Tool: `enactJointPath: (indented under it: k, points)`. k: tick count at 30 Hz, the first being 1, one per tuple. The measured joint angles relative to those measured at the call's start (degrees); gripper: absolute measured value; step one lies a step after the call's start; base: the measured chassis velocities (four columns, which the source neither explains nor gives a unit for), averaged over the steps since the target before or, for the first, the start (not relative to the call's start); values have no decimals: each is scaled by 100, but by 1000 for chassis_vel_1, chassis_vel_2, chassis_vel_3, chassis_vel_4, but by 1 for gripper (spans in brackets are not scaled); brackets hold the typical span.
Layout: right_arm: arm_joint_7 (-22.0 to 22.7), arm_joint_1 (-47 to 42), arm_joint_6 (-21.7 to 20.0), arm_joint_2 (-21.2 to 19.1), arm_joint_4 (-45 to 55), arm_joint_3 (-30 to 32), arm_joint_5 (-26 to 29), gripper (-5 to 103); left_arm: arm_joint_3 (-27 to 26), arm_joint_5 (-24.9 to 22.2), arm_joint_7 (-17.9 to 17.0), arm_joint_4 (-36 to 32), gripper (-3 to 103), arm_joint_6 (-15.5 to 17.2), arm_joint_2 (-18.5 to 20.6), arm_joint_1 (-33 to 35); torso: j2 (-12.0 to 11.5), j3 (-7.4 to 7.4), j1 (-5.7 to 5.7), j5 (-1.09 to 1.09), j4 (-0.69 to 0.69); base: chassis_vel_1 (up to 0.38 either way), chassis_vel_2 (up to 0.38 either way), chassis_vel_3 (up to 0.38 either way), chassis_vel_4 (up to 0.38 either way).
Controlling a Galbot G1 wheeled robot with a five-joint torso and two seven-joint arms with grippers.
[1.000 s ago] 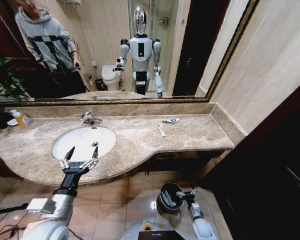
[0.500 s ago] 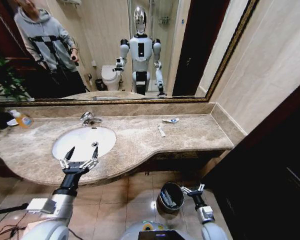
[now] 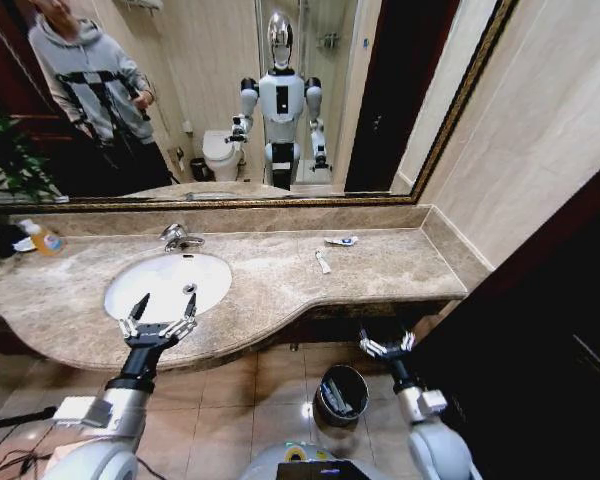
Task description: Pick up the trash from the sink and place it in the trash bin.
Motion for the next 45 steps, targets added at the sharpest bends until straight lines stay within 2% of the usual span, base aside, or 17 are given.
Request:
enactJointPath:
  k: [3,9,13,15,18,20,24,30,45]
  points:
    - [5,730,-375,-380,-249,-140,269,100,0,0,0,0,100,0,-1,0,0,1,1,0,2,0,0,0,0]
    - [48,1349,-775,-746,-453,-368,736,100,0,0,0,0,100,0,0,0,0,1,1,0,0,0,0,0,0]
    - [74,1678,-906,-855,-620,-607,767,100,0,0,0,0,100,0,0,0,0,1,1,0,0,0,0,0,0]
    - [115,1993,-1249,-921,-762,-876,765,100,0,0,0,0,100,0,0,0,0,1,1,-1,0,0,0,0,0]
    - [141,2388,-1549,-960,-988,-1221,755,100,0,0,0,0,100,0,0,0,0,1,1,-1,1,0,0,0,0]
    - [159,2699,-1745,-961,-1191,-1481,747,100,0,0,0,0,100,0,0,0,0,1,1,0,0,0,0,0,0]
    - [102,3099,-1860,-912,-1546,-1804,730,100,0,0,0,0,100,0,0,0,0,1,1,-2,1,0,0,0,0]
    - [119,3982,-2026,-501,-2444,-2346,620,100,0,0,0,0,100,0,0,0,-1,1,1,-1,1,0,0,0,0]
    - [191,4540,-2131,-289,-3339,-2363,592,100,0,0,0,0,100,0,0,0,-1,0,0,-1,0,0,0,0,0]
